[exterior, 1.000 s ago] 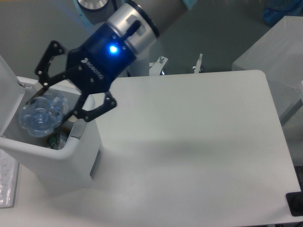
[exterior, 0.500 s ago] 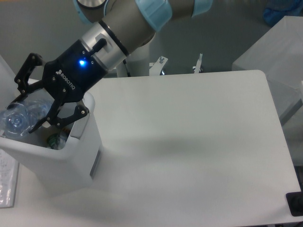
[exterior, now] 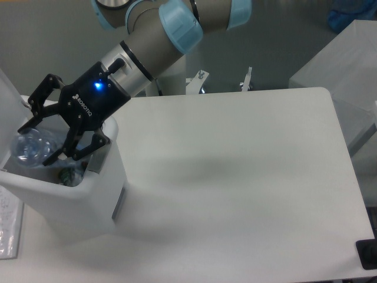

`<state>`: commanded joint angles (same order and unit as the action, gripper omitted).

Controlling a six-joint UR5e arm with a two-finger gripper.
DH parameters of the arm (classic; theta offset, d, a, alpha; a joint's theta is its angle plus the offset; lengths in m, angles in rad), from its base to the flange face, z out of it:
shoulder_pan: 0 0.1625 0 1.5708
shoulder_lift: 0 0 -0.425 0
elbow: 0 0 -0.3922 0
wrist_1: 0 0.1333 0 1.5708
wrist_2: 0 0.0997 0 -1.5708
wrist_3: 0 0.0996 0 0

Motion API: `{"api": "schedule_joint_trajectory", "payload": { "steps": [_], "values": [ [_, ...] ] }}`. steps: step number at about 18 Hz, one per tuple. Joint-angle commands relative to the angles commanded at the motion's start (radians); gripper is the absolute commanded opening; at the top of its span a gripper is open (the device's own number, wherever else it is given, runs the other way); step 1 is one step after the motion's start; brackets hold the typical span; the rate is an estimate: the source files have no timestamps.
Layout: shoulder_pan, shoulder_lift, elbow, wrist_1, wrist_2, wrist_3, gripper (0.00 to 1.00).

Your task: Place the trash in the trash can

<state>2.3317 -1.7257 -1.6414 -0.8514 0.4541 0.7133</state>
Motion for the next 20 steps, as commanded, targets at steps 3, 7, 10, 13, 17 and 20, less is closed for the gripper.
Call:
{"api": "schedule_joint_trajectory", "payload": {
  "steps": [3,7,10,13,17,20],
  "values": [
    [0.023,-0.005,0.018,-0.002,0.0,0.003,1.0],
    [0.106,-0.002,0.058,-0.002,0.021,0.008,1.0],
    [0.152,-0.017,0.104,-0.003,0.038,0.009,1.0],
    [0.179,-0.078,0.181,-0.005,0.078,0.009,1.0],
    [0.213,-0.144,0.222,-0.005,0.335,0.035,1.0],
    [0.213,-0.185,0.207,-0.005,0.605,0.084,1.0]
  ]
}}
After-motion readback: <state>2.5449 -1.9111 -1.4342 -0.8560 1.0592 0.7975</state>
